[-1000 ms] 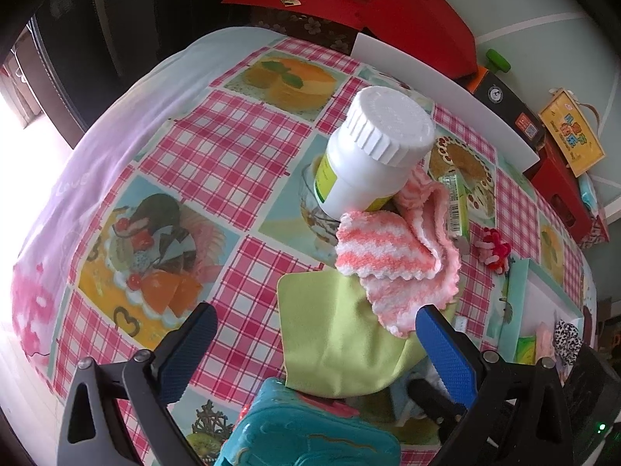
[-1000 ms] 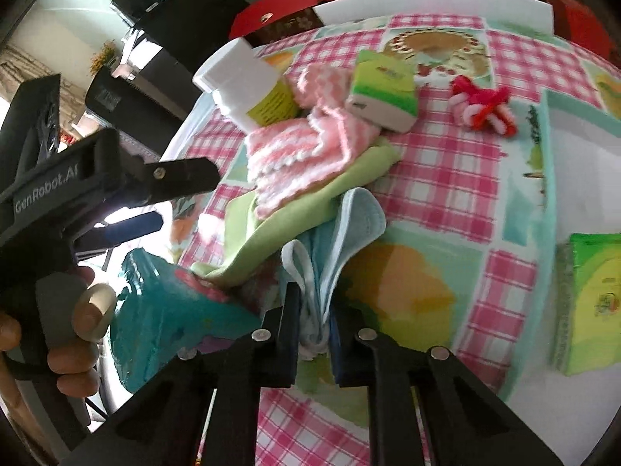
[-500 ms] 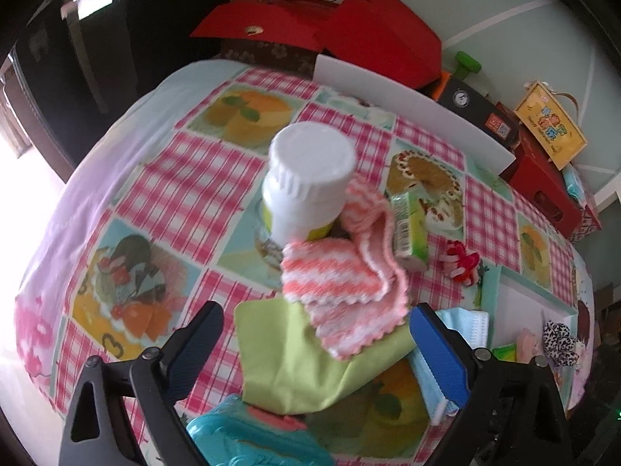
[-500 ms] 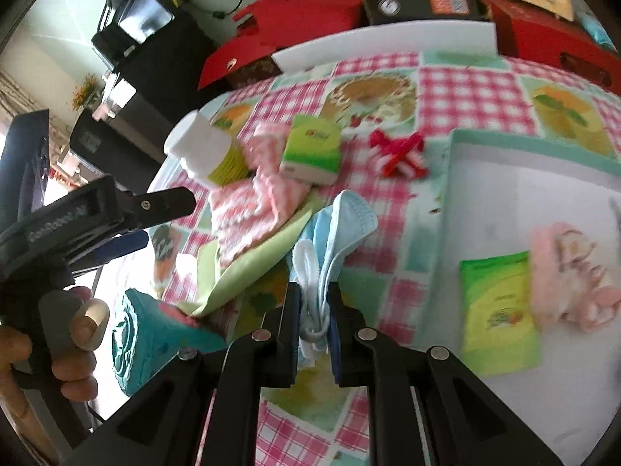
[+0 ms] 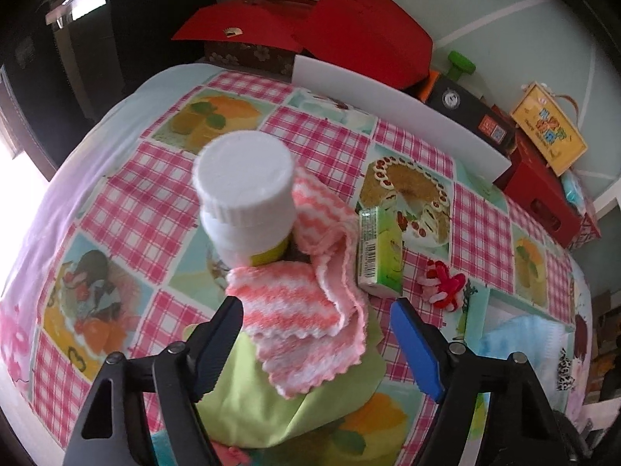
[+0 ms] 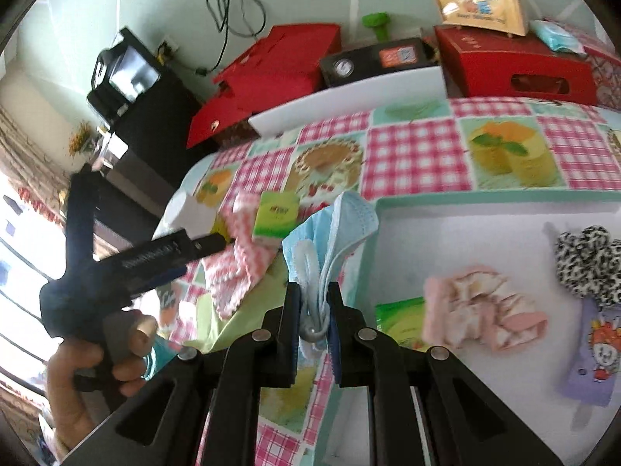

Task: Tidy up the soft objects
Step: 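Grasp the pink-white zigzag towel with the left tool while the right tool holds the mask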

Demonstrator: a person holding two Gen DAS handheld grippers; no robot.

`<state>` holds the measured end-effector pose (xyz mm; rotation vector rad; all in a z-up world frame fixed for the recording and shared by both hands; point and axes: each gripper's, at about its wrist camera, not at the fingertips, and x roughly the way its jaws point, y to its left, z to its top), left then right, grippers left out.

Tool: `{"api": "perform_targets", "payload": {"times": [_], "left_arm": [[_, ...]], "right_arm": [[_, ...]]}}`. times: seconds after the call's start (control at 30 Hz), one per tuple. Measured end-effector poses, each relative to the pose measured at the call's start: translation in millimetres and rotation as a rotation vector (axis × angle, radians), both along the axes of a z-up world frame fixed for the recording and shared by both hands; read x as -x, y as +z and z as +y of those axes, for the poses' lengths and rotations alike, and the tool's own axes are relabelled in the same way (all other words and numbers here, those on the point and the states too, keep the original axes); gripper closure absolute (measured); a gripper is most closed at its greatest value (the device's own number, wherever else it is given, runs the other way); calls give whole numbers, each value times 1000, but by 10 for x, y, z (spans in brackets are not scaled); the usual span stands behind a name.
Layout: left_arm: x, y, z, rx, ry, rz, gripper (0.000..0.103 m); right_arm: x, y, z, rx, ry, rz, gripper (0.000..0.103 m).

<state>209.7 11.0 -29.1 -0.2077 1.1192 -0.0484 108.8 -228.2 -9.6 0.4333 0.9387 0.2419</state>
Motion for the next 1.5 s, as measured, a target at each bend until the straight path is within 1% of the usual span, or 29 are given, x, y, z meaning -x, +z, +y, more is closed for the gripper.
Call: {"api": "perform_targets", "payload": {"times": [0.1,0.17,0.33,0.47,0.53,0.63,0.73,0.83,0.93,1.13,1.3,1.5], "left_arm": [[-50,-54,-97,-21,-13,1,25],[-78,-119,-156,-33,-23,12,30],[-124,-315,-260,-82,-41,50,33],[-129,-371,-287,-150,-31,37,47],[-134,-369,-265,-148,-19,28,52],[-120,-353,-240,-158,-10,20,63],[-115,-334,-218,-146,-7,13,75],[-132,-324,-191,-116,-2,13,83],[-119,-298,-162,-82,5,13,88],[-102,-256,-133,-20,6,11,89],[-86,-211,-121,7,4,3,91],[-44,-83,-81,40,-2,-35,92]], "right_arm": [[14,45,-79,-8,-19,-11,90],[33,59,-124,-12,-27,-11,90],[28,41,-159,-22,-32,-6,90],[26,23,-156,-23,-33,-2,90],[29,15,-156,-23,-31,0,90],[28,4,-147,-21,-29,4,90],[25,-2,-138,-19,-28,6,90],[23,-7,-135,-18,-27,7,90],[23,-16,-130,-16,-25,9,90],[24,-12,-132,-19,-26,9,90],[29,-12,-140,-21,-27,8,90],[37,15,-149,-24,-32,-1,90]]}}
